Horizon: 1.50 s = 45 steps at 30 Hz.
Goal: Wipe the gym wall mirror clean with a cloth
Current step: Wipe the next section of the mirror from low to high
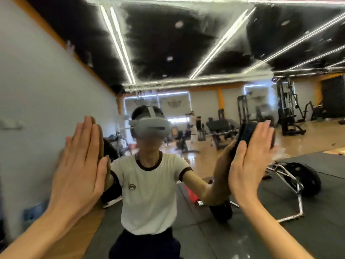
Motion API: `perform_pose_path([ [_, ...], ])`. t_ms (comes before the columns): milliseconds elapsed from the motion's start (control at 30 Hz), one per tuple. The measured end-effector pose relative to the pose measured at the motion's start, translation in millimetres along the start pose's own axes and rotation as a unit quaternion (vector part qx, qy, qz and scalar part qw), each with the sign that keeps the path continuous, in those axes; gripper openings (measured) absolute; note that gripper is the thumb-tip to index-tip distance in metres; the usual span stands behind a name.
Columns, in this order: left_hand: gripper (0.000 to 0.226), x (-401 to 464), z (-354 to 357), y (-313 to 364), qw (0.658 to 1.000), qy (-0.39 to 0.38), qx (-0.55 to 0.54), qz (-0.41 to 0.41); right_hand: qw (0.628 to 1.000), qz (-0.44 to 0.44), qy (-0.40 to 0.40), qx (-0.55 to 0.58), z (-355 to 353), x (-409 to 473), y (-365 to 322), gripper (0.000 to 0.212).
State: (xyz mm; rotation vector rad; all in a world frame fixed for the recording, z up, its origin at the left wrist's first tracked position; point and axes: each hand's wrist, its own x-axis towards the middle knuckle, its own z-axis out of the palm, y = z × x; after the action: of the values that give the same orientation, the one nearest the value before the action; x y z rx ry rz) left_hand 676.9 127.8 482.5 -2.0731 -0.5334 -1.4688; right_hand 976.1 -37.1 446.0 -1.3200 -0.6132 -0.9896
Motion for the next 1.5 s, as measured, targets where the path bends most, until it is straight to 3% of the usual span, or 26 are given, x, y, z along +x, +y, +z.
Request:
perform_pose_path([
  [100, 0.067, 3, -7, 4, 1.000, -0.002, 0.026, 0.013, 0.966, -0.239, -0.099, 0.013, 9, -47, -24, 0.050],
  [200, 0.066, 2, -17, 10, 0.998, 0.006, 0.049, 0.027, 0.862, -0.475, -0.170, -0.041, -10, -31, 3, 0.047],
  [267, 0.066, 3, -17, 12, 0.999, 0.006, 0.041, 0.021, 0.844, -0.500, -0.189, -0.049, -15, 8, 8, 0.049],
  [433, 0.065, 3, -15, 12, 0.998, 0.009, 0.054, 0.012, 0.926, -0.345, -0.150, -0.003, 6, 82, -44, 0.056],
  [533, 0.065, 4, -15, 13, 0.998, 0.012, 0.055, 0.011, 0.928, -0.348, -0.134, 0.021, 8, 50, -39, 0.050],
  [600, 0.065, 3, -14, 13, 0.998, 0.015, 0.057, 0.010, 0.895, -0.416, -0.160, 0.004, -1, 6, -10, 0.048],
  [667, 0.065, 3, -14, 14, 0.998, 0.020, 0.057, 0.009, 0.835, -0.518, -0.182, -0.048, -15, -24, 22, 0.049],
  [767, 0.064, 4, -15, 15, 0.998, 0.023, 0.059, 0.007, 0.741, -0.632, -0.210, -0.082, -18, 11, 25, 0.053],
  [800, 0.064, 4, -16, 16, 0.998, 0.022, 0.058, 0.007, 0.741, -0.632, -0.215, -0.075, -12, 32, 10, 0.053],
  [833, 0.065, 4, -16, 16, 0.998, 0.022, 0.056, 0.006, 0.766, -0.606, -0.205, -0.060, -3, 55, -10, 0.049],
  [967, 0.065, 4, -17, 18, 0.998, 0.023, 0.055, 0.009, 0.909, -0.400, -0.118, 0.004, 31, 103, -89, 0.046],
  [1033, 0.065, 5, -17, 17, 0.998, 0.025, 0.058, 0.010, 0.925, -0.365, -0.105, 0.023, 35, 81, -96, 0.046],
  [1100, 0.065, 4, -17, 16, 0.997, 0.026, 0.065, 0.013, 0.903, -0.409, -0.132, 0.015, 23, 39, -72, 0.047],
  [1233, 0.064, 4, -16, 15, 0.997, 0.031, 0.070, 0.017, 0.780, -0.594, -0.180, -0.083, -11, -18, 3, 0.050],
  [1300, 0.064, 4, -16, 15, 0.997, 0.033, 0.066, 0.016, 0.747, -0.629, -0.198, -0.083, -9, 8, -2, 0.050],
  [1367, 0.065, 4, -16, 15, 0.997, 0.032, 0.067, 0.016, 0.786, -0.588, -0.181, -0.055, 10, 48, -41, 0.050],
  [1500, 0.065, 3, -15, 15, 0.997, 0.034, 0.068, 0.020, 0.932, -0.353, -0.085, 0.013, 49, 99, -136, 0.048],
])
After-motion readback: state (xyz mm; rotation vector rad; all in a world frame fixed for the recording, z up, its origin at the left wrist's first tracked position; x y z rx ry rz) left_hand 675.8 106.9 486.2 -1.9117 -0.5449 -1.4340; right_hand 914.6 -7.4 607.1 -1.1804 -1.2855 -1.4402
